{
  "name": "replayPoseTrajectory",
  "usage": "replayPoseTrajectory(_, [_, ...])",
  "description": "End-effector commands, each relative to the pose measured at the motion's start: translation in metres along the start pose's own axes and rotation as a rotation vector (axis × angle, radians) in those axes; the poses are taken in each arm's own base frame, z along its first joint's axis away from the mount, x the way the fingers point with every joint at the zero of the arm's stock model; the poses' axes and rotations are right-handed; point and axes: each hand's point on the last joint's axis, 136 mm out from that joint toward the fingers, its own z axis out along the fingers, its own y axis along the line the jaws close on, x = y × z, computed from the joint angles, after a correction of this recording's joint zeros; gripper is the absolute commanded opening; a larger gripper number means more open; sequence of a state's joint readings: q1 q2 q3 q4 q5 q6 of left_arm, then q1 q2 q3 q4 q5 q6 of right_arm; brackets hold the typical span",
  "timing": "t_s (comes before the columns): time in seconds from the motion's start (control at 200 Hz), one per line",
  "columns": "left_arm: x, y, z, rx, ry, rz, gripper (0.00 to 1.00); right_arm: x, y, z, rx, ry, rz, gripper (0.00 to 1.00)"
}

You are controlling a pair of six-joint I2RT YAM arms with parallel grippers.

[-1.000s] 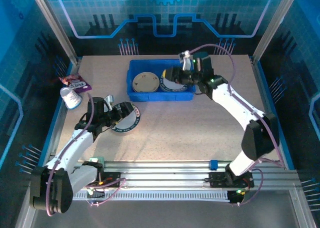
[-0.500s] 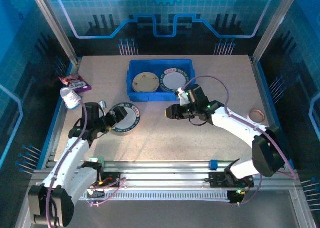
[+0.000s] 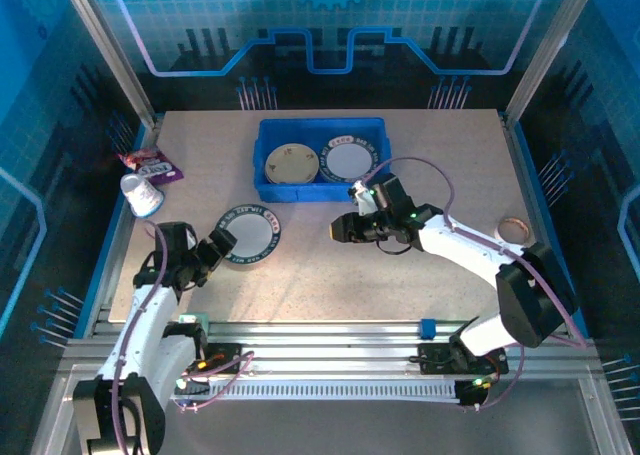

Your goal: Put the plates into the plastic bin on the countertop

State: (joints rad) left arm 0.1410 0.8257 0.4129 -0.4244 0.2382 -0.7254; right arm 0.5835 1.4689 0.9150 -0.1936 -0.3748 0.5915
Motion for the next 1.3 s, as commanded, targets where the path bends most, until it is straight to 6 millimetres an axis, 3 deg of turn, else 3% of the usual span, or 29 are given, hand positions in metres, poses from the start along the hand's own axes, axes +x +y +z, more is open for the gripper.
replayPoseTrajectory(0.0, [-0.003,0.009,0.007,-0.004,-0.011,-0.044,0.83,-0.004,0.007,0.001,-0.018,0.001,-0.002,0.41])
replayPoseTrajectory(0.43, [-0.014,0.007,0.039,0.076,-0.013,-0.082,0.46,-0.007,0.003,0.004,0.001,0.012,0.010,0.39])
replayPoseTrajectory(0.71, [-0.008,0.017,0.050,0.073,-0.001,-0.101,0.39,-0.006,0.001,0.011,-0.003,0.029,0.027,0.39])
replayPoseTrajectory(0.986, [-0.010,0.019,0.054,0.069,-0.014,-0.106,0.39,-0.003,-0.001,0.013,-0.008,0.032,0.049,0.38])
replayPoseTrajectory(1.106, [-0.011,0.020,0.057,0.065,-0.010,-0.102,0.35,-0.003,0.001,0.013,-0.009,0.034,0.048,0.37])
replayPoseTrajectory(1.296, [-0.011,0.021,0.062,0.061,0.007,-0.110,0.17,0.000,0.004,0.010,-0.013,0.034,0.041,0.37])
